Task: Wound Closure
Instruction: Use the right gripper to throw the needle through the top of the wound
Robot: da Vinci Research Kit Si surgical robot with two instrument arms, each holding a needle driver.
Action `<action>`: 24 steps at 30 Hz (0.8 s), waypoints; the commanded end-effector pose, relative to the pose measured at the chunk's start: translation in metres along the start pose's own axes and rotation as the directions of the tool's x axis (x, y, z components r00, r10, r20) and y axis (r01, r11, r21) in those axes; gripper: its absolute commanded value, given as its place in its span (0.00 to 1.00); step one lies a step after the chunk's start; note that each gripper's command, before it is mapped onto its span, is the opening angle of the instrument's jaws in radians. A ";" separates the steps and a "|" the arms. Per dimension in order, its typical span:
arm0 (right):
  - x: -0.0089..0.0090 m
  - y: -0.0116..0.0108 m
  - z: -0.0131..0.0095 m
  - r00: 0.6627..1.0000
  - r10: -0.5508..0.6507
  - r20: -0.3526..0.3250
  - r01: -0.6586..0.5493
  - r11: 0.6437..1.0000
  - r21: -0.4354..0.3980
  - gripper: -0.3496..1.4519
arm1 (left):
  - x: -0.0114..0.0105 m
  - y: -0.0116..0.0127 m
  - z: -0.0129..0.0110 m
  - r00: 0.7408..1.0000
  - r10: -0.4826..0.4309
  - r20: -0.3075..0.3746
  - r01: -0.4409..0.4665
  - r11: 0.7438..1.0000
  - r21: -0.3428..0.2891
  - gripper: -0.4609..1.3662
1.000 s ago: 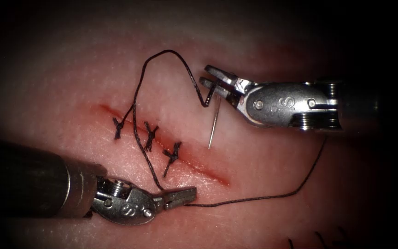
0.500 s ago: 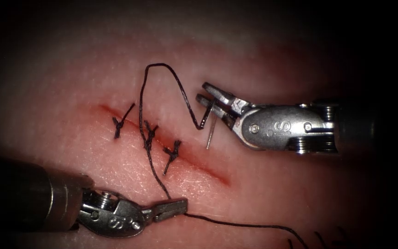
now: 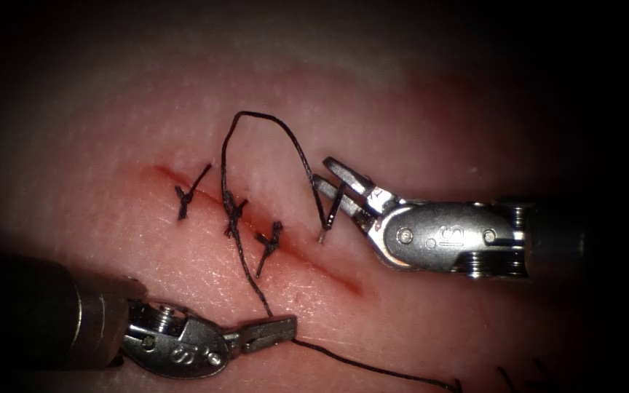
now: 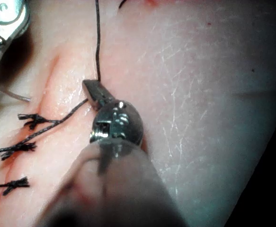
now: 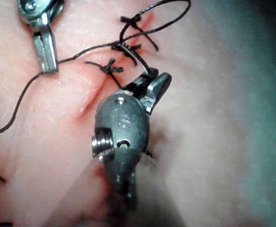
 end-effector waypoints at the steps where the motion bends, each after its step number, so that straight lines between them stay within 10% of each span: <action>1: -0.0004 -0.0004 0.0000 0.996 0.081 0.026 -0.082 0.997 0.011 0.00 | -0.0001 0.0001 -0.0001 1.000 0.003 -0.003 -0.003 1.000 -0.011 0.06; 9: -0.0015 0.0000 0.0006 0.984 0.170 0.062 -0.171 0.985 0.013 0.00 | -0.0002 0.0004 -0.0001 1.000 0.005 -0.003 -0.005 1.000 -0.010 0.06; 24: 0.0004 0.0010 0.0000 0.985 -0.170 0.013 0.171 0.985 -0.020 0.00 | 0.0028 -0.0040 0.0022 0.999 -0.039 -0.035 0.040 0.999 0.030 0.06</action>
